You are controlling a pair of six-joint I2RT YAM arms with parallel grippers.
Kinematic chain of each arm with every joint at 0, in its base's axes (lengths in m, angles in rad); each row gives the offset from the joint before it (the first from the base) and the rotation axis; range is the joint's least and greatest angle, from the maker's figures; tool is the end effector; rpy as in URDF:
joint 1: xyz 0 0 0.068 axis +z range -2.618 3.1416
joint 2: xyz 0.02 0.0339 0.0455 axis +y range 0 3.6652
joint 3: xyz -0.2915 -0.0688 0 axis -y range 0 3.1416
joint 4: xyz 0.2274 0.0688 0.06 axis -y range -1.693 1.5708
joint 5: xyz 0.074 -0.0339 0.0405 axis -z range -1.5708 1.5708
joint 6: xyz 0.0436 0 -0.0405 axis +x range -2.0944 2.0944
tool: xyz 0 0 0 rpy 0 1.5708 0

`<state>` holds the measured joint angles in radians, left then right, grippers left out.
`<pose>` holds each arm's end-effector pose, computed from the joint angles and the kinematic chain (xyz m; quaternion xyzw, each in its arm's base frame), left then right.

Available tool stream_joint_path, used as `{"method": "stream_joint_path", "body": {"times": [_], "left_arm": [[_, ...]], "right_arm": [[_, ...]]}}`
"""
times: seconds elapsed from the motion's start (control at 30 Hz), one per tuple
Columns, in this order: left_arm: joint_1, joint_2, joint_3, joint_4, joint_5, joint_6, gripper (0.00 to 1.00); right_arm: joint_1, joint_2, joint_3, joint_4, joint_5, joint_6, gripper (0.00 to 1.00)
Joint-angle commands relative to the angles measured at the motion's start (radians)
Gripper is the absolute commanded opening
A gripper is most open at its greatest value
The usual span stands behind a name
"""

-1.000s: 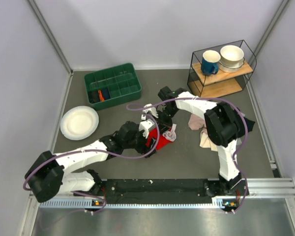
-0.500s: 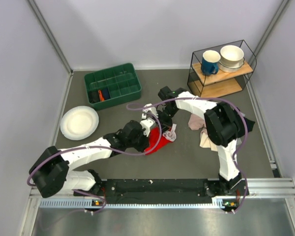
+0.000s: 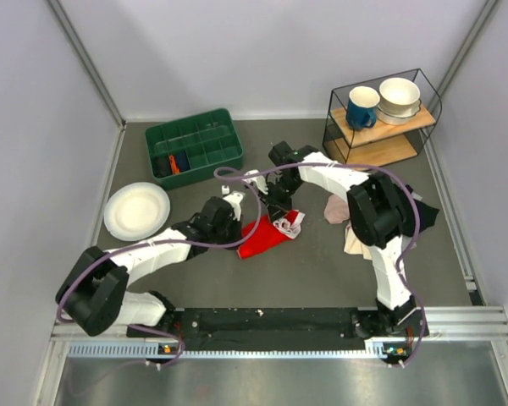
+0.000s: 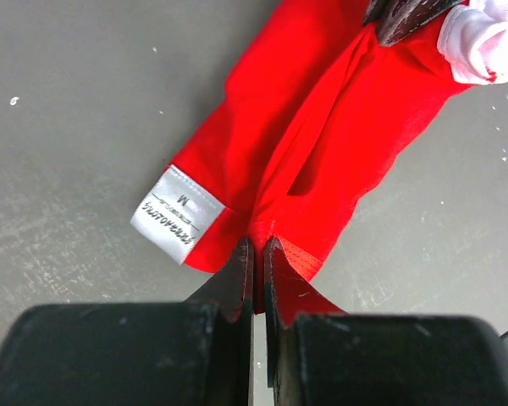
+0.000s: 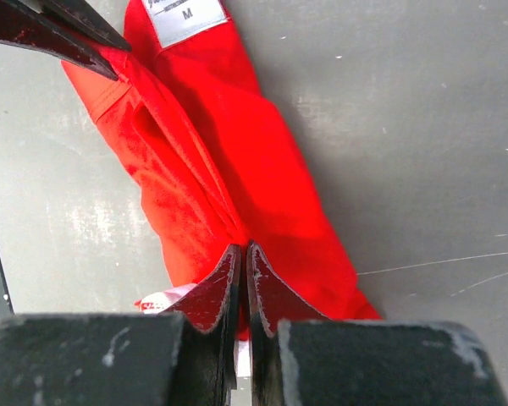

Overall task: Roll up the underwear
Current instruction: Flatten out the underwear at the center of the board.

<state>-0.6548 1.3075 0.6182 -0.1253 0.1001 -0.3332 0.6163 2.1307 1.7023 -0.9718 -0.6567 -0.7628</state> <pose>0.1864 -0.1486 0.2112 0.1668 0.9133 -0.2158 0.3026 0.3314 0.2674 0.2136 -0.6212 0.7102 0.3145 0.1039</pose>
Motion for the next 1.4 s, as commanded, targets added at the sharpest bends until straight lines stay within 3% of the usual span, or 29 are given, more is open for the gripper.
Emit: {"method": "stream_joint_path", "body": {"times": [0.0, 0.13, 0.43, 0.63, 0.93, 1.17, 1.3, 1.37], "left_arm": [[0.049, 0.024, -0.015, 0.036, 0.004, -0.038, 0.00], [0.087, 0.085, 0.000, 0.050, 0.010, -0.040, 0.00], [0.110, 0.159, 0.006, 0.070, 0.036, -0.033, 0.00], [0.129, 0.173, -0.003, 0.076, 0.035, -0.032, 0.00], [0.142, 0.179, 0.000, 0.075, 0.044, -0.033, 0.00], [0.146, 0.188, 0.018, 0.066, 0.064, -0.033, 0.00], [0.146, 0.194, 0.026, 0.062, 0.072, -0.032, 0.00], [0.146, 0.194, 0.029, 0.062, 0.070, -0.033, 0.00]], "right_arm": [[-0.013, 0.037, 0.080, 0.002, 0.019, 0.043, 0.00], [-0.013, 0.052, 0.111, 0.004, 0.060, 0.068, 0.02], [-0.024, 0.017, 0.085, 0.013, 0.149, 0.057, 0.22], [-0.047, -0.006, 0.074, 0.016, 0.218, 0.051, 0.30], [-0.092, -0.064, 0.066, -0.001, 0.193, 0.030, 0.45], [-0.124, -0.098, 0.080, -0.011, 0.204, 0.037, 0.45], [-0.127, -0.152, 0.076, -0.028, 0.082, 0.049, 0.43], [-0.121, -0.189, 0.068, -0.036, 0.016, 0.062, 0.33]]}}
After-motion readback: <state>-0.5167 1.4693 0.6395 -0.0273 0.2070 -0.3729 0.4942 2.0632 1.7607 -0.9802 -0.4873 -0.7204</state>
